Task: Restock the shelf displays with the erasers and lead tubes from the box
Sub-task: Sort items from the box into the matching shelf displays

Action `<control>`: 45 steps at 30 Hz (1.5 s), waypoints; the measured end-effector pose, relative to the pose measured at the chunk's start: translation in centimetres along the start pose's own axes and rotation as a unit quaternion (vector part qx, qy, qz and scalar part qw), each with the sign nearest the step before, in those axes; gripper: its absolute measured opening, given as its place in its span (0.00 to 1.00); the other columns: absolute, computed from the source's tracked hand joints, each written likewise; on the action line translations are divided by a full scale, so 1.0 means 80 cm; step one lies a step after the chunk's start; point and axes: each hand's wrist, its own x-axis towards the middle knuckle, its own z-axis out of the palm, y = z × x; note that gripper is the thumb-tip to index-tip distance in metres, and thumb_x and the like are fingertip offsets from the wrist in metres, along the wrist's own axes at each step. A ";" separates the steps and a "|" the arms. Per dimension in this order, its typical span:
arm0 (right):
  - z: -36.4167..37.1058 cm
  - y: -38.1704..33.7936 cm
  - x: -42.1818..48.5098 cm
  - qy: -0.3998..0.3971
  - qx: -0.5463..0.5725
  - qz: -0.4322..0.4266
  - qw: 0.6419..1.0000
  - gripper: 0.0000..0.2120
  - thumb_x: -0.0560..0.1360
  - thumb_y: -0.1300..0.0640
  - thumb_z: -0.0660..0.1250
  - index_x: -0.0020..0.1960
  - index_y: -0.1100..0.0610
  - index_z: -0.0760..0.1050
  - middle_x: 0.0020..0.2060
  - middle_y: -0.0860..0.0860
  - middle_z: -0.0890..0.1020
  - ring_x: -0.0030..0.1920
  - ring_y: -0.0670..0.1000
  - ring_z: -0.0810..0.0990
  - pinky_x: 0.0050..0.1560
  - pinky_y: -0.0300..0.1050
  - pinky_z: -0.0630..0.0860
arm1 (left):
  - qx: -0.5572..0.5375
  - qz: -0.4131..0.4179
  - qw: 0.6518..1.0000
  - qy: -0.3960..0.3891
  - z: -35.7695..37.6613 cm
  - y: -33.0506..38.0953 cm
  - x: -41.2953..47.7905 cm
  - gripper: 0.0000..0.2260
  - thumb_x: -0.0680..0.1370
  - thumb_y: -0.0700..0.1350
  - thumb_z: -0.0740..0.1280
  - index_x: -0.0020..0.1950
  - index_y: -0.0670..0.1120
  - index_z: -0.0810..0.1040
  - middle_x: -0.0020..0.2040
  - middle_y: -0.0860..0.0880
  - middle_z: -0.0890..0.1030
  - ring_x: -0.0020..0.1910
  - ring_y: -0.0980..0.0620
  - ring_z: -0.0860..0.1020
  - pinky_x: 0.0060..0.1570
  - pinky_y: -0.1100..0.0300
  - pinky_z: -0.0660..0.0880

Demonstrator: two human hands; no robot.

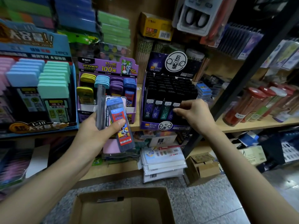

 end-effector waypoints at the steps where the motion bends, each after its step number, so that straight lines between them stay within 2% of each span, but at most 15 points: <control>1: -0.002 -0.006 -0.001 -0.008 -0.042 0.011 0.999 0.12 0.74 0.54 0.69 0.46 0.64 0.82 0.40 0.59 0.84 0.42 0.55 0.82 0.46 0.53 0.78 | -0.001 0.000 1.000 0.002 0.001 0.001 -0.001 0.16 0.64 0.50 0.72 0.51 0.55 0.78 0.44 0.58 0.85 0.44 0.60 0.82 0.42 0.64 0.76; 3: -0.007 -0.022 -0.006 0.006 -0.161 0.023 0.987 0.17 0.74 0.48 0.68 0.41 0.63 0.81 0.36 0.60 0.83 0.40 0.58 0.80 0.41 0.52 0.77 | -0.001 0.000 1.000 0.005 0.002 0.002 -0.005 0.16 0.64 0.49 0.72 0.50 0.53 0.78 0.43 0.57 0.85 0.43 0.59 0.82 0.42 0.63 0.76; 5: -0.012 -0.046 -0.013 0.042 -0.204 -0.002 0.978 0.20 0.75 0.43 0.65 0.37 0.60 0.78 0.33 0.57 0.81 0.39 0.58 0.79 0.39 0.52 0.77 | 0.001 0.000 1.000 0.001 0.001 0.004 -0.008 0.15 0.63 0.49 0.72 0.50 0.52 0.78 0.43 0.57 0.85 0.42 0.59 0.82 0.40 0.65 0.78; 7: -0.011 -0.077 -0.025 0.019 -0.125 -0.055 0.990 0.21 0.75 0.42 0.62 0.35 0.58 0.76 0.30 0.56 0.80 0.35 0.55 0.78 0.36 0.50 0.76 | 0.002 -0.002 1.000 -0.007 0.000 0.007 -0.011 0.16 0.63 0.49 0.72 0.50 0.52 0.78 0.43 0.57 0.85 0.41 0.60 0.83 0.36 0.69 0.78; 10: 0.016 -0.122 -0.046 -0.098 0.076 -0.083 0.989 0.16 0.75 0.43 0.64 0.40 0.56 0.78 0.32 0.54 0.81 0.32 0.51 0.78 0.35 0.48 0.76 | 0.003 -0.007 1.000 -0.017 -0.002 0.011 -0.013 0.17 0.63 0.49 0.72 0.51 0.51 0.78 0.43 0.56 0.85 0.41 0.58 0.83 0.36 0.68 0.77; 13: 0.051 -0.139 -0.057 -0.167 0.223 -0.018 0.960 0.10 0.73 0.51 0.70 0.45 0.58 0.76 0.32 0.53 0.78 0.30 0.46 0.77 0.30 0.41 0.73 | 0.005 -0.010 1.000 -0.024 -0.005 0.014 -0.018 0.20 0.63 0.49 0.72 0.54 0.52 0.77 0.45 0.53 0.85 0.43 0.56 0.83 0.40 0.63 0.78; 15: 0.062 -0.142 -0.057 -0.184 0.297 0.040 0.936 0.10 0.72 0.57 0.72 0.48 0.60 0.74 0.31 0.52 0.76 0.27 0.45 0.75 0.29 0.38 0.71 | 0.009 -0.002 1.000 -0.025 -0.010 0.017 -0.020 0.19 0.63 0.49 0.72 0.53 0.53 0.77 0.44 0.55 0.85 0.42 0.56 0.83 0.38 0.65 0.78; 20: 0.067 -0.152 -0.056 -0.232 0.369 0.068 0.897 0.04 0.74 0.63 0.69 0.46 0.62 0.75 0.28 0.51 0.78 0.24 0.44 0.76 0.27 0.36 0.73 | -0.002 0.016 0.999 -0.048 -0.027 0.024 -0.023 0.16 0.65 0.48 0.71 0.52 0.53 0.78 0.43 0.56 0.85 0.41 0.57 0.83 0.34 0.69 0.76; 25: 0.063 -0.157 -0.051 -0.207 0.383 0.096 0.895 0.04 0.75 0.64 0.67 0.49 0.64 0.75 0.31 0.55 0.80 0.28 0.49 0.77 0.30 0.39 0.74 | -0.018 0.008 0.999 -0.027 -0.040 0.026 -0.022 0.07 0.74 0.49 0.65 0.51 0.53 0.77 0.44 0.56 0.85 0.42 0.57 0.83 0.34 0.68 0.76; 28: 0.041 -0.155 -0.032 -0.098 0.420 0.077 0.899 0.03 0.74 0.66 0.67 0.45 0.62 0.73 0.32 0.56 0.79 0.26 0.47 0.77 0.27 0.36 0.76 | -0.005 0.022 1.000 -0.006 -0.047 0.030 -0.020 0.05 0.77 0.46 0.64 0.50 0.54 0.77 0.41 0.59 0.84 0.38 0.61 0.82 0.31 0.70 0.74; 32: 0.009 -0.152 0.007 0.039 0.288 -0.039 0.956 0.08 0.73 0.65 0.69 0.42 0.54 0.73 0.35 0.51 0.80 0.35 0.47 0.83 0.36 0.38 0.80 | -0.005 0.035 0.999 0.027 -0.058 0.038 -0.016 0.05 0.77 0.45 0.65 0.49 0.55 0.77 0.40 0.58 0.84 0.37 0.62 0.82 0.31 0.71 0.75; 35: 0.019 -0.152 0.026 0.042 0.121 -0.087 0.988 0.07 0.73 0.62 0.70 0.44 0.54 0.73 0.40 0.53 0.81 0.44 0.55 0.82 0.47 0.53 0.81 | -0.010 0.039 0.998 0.039 -0.064 0.042 -0.016 0.05 0.77 0.45 0.65 0.50 0.55 0.77 0.42 0.57 0.84 0.38 0.62 0.82 0.33 0.71 0.75; 37: 0.034 -0.151 0.032 0.029 0.053 -0.118 0.991 0.06 0.73 0.61 0.70 0.47 0.56 0.74 0.41 0.53 0.81 0.44 0.56 0.81 0.49 0.56 0.78 | -0.016 0.040 0.998 0.038 -0.066 0.043 -0.016 0.05 0.77 0.45 0.64 0.50 0.54 0.77 0.42 0.56 0.84 0.38 0.62 0.82 0.33 0.71 0.75; 42: 0.062 -0.146 0.038 0.034 -0.047 -0.154 0.986 0.09 0.72 0.60 0.71 0.51 0.60 0.77 0.43 0.56 0.82 0.42 0.53 0.78 0.39 0.39 0.67 | -0.015 0.047 0.998 0.039 -0.069 0.043 -0.017 0.05 0.77 0.45 0.65 0.50 0.53 0.78 0.42 0.56 0.85 0.38 0.62 0.82 0.33 0.71 0.75; 45: 0.071 -0.147 0.039 0.039 -0.115 -0.149 0.981 0.12 0.72 0.60 0.70 0.54 0.63 0.75 0.45 0.60 0.82 0.46 0.59 0.79 0.43 0.46 0.73 | -0.016 0.046 0.998 0.036 -0.073 0.042 -0.016 0.05 0.77 0.46 0.65 0.51 0.53 0.77 0.42 0.58 0.84 0.38 0.62 0.82 0.32 0.71 0.75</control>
